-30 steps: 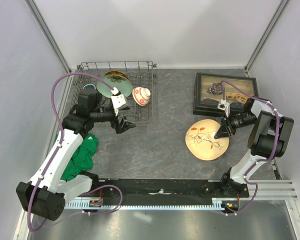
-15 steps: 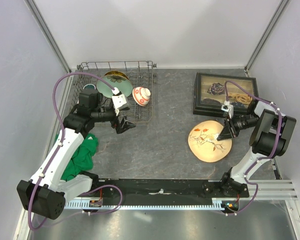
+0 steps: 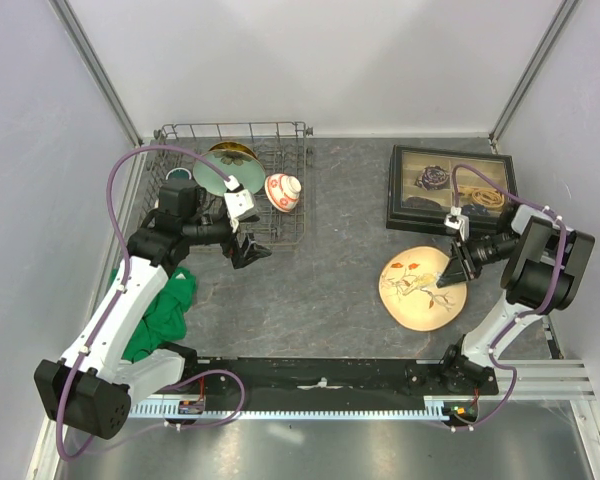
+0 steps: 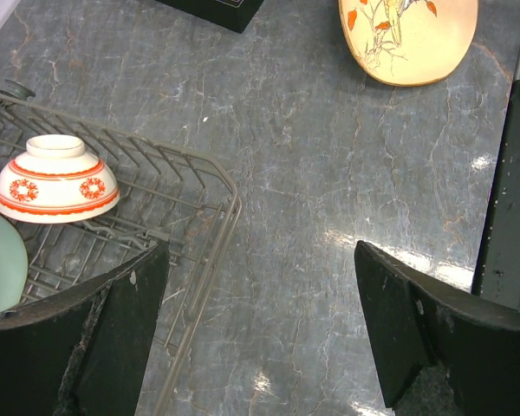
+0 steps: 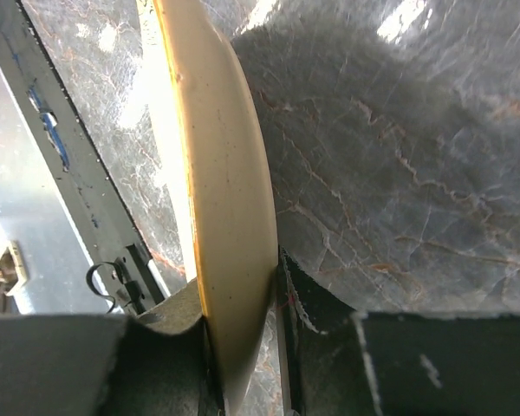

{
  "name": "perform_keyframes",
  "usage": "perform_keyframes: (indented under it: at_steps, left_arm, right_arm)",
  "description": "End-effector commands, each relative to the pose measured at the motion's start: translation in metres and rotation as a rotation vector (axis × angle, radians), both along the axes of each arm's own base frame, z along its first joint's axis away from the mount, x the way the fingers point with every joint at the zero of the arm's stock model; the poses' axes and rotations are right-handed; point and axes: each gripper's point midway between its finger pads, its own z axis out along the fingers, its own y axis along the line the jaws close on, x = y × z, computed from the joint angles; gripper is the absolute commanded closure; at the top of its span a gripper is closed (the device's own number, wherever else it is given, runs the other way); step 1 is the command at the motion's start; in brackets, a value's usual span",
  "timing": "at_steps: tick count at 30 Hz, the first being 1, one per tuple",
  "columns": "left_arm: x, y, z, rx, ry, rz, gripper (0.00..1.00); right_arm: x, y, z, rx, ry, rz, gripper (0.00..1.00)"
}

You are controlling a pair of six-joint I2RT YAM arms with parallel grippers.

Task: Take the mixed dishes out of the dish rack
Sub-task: Place the plate at the center of the board.

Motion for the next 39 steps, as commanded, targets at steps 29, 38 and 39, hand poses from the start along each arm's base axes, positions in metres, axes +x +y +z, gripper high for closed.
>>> perform_keyframes:
  at_steps: [29, 38, 39]
  left_arm:
    - [0.000, 0.001, -0.004, 0.019, -0.066, -0.022, 0.06]
    - [0.000, 0.001, -0.008, 0.023, -0.065, -0.020, 0.06]
    - [0.000, 0.001, -0.008, 0.024, -0.066, -0.021, 0.06]
  right_arm:
    - [-0.010, -0.014, -0.040, -0.036, 0.098, -0.064, 0.55]
    - [-0.002, -0.025, -0.043, -0.113, 0.062, -0.085, 0.49]
    - [-0.002, -0.027, -0.043, -0.128, 0.055, -0.086, 0.48]
